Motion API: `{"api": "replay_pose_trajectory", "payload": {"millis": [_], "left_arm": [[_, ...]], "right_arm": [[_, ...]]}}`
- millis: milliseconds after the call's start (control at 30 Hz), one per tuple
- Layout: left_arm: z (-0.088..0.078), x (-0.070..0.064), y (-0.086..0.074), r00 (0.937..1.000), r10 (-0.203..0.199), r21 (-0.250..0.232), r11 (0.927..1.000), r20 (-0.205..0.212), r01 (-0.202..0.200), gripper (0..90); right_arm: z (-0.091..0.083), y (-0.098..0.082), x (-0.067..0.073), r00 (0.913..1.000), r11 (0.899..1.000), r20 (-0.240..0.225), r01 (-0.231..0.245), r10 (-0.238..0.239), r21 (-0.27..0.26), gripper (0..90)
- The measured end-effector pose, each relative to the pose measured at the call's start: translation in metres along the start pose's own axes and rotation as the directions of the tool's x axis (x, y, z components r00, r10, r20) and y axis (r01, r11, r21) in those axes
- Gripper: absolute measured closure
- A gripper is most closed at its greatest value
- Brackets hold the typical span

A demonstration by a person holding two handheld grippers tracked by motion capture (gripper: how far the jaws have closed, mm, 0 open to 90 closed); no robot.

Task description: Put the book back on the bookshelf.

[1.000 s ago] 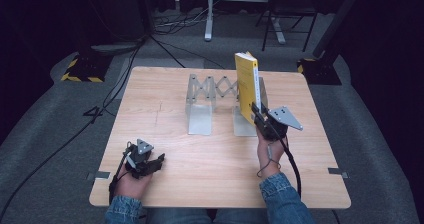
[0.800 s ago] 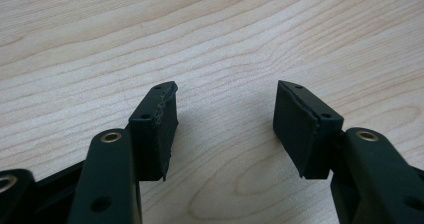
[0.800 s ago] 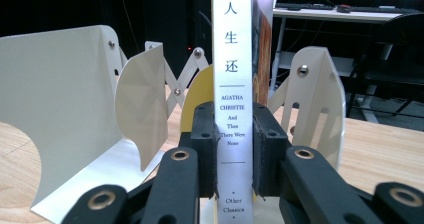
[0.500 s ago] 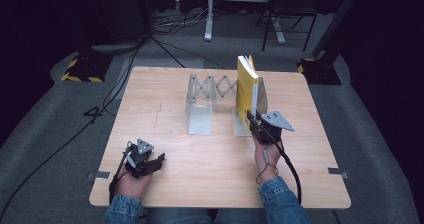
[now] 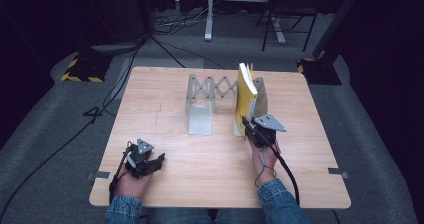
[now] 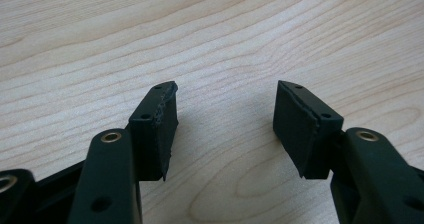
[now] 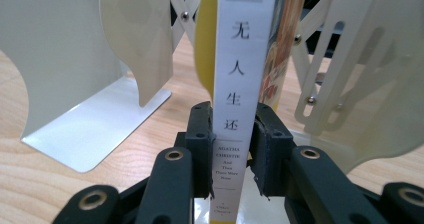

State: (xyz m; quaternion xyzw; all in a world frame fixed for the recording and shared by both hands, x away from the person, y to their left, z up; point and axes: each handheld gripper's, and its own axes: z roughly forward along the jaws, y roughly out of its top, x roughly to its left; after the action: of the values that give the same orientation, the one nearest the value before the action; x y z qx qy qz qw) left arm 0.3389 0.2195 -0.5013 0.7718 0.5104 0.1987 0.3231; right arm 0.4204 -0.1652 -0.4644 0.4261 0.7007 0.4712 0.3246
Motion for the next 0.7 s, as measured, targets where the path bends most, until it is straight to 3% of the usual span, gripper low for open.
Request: {"api": "replay_pose_trajectory", "payload": {"millis": [267,500,600,700], "left_arm": [[0.000,0.000,0.000,1.0000,0.002,0.000,1.0000,0.003,-0.002,43.4],[0.000,0.000,0.000,1.0000,0.001,0.000,1.0000,0.003,-0.001,43.4],[0.000,0.000,0.000,1.0000,0.001,-0.001,1.0000,0.003,-0.001,43.3],[0.000,0.001,0.000,1.0000,0.002,-0.002,1.0000,0.002,-0.002,43.3]], "right_arm": [[0.004,-0.003,0.003,0.9999,1.000,-0.007,0.014,-0.014,0.008,70.6],[0.000,0.001,0.001,0.9997,1.000,-0.024,0.007,-0.007,-0.003,57.3],[-0.004,0.003,0.000,0.9995,1.000,-0.017,0.025,-0.025,-0.006,50.8],[-0.012,0.005,-0.003,0.9995,1.000,-0.028,0.013,-0.014,-0.018,48.9]]}}
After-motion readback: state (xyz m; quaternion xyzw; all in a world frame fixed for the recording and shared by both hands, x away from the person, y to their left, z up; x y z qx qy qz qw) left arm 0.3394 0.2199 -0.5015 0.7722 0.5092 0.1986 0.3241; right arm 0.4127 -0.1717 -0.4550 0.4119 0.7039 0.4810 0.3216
